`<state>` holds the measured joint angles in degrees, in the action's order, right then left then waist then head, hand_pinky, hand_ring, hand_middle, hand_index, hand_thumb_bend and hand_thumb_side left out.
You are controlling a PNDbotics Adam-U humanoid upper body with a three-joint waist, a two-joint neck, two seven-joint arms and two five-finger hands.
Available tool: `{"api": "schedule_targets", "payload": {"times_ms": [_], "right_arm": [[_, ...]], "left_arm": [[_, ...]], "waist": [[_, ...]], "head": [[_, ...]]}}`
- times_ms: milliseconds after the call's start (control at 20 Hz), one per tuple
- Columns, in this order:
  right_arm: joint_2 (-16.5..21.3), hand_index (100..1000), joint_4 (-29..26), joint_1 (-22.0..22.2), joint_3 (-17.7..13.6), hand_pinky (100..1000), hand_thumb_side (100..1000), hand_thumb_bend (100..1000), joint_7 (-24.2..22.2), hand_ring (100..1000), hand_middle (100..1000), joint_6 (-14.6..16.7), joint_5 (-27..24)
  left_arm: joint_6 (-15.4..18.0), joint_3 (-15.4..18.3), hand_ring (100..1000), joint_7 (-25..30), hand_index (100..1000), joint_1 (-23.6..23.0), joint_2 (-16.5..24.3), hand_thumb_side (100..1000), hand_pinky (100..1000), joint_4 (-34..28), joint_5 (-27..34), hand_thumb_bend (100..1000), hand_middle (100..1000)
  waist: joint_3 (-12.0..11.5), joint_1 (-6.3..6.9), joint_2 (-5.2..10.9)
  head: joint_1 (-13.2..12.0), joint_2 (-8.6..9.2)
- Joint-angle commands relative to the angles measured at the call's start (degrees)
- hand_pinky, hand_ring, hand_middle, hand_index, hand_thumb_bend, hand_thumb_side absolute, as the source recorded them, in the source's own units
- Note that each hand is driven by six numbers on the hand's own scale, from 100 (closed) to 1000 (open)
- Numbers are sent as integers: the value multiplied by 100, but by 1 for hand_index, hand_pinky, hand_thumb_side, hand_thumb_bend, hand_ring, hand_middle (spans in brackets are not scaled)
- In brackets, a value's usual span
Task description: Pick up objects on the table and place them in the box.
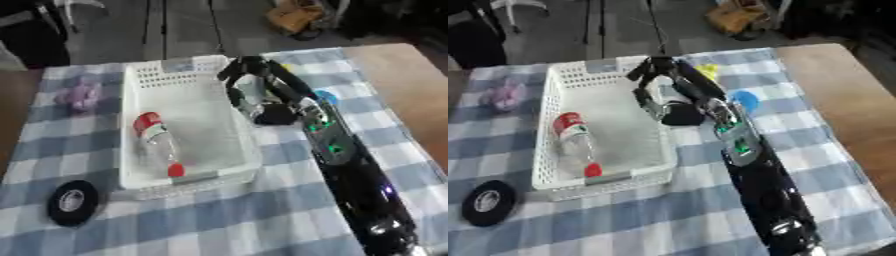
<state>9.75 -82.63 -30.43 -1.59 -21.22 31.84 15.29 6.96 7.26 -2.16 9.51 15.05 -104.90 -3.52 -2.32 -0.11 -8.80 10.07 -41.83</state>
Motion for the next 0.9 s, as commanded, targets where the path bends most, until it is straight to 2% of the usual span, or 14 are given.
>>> {"api": "schedule_targets", "payload": {"times_ms": [50, 250, 450, 700, 900], "right_arm": [[250, 767, -469, 48, -234, 672, 586, 148, -192, 609, 658, -301, -653], [369, 766, -684, 244, -395, 669, 620, 113, -293, 607, 653, -529, -884], [434, 764, -763, 361, -499, 665, 621, 112, -287, 604, 648, -626, -935], [414, 766, -882, 455, -603, 661, 573, 165, -222, 603, 645, -773, -890], [400, 763, -898, 487, -617, 658, 595, 140, -217, 599, 640, -860, -892]], "left_arm": [[14, 49, 939, 5, 866, 41, 124, 952, 435, -61, 6, 559, 887], [25, 49, 944, 32, 870, 34, 122, 952, 434, -59, 6, 557, 893], [29, 59, 944, 33, 868, 37, 112, 952, 434, -51, 18, 558, 893], [29, 54, 940, 49, 858, 40, 107, 953, 432, -49, 17, 557, 887], [23, 41, 940, 70, 854, 23, 114, 954, 432, -42, 16, 557, 886]], "waist": [[8, -26, 461], [36, -12, 443], [52, 1, 429], [45, 11, 416], [44, 11, 416]], "head": [[-37, 23], [-65, 34], [-77, 56], [-76, 67], [-72, 67]]}}
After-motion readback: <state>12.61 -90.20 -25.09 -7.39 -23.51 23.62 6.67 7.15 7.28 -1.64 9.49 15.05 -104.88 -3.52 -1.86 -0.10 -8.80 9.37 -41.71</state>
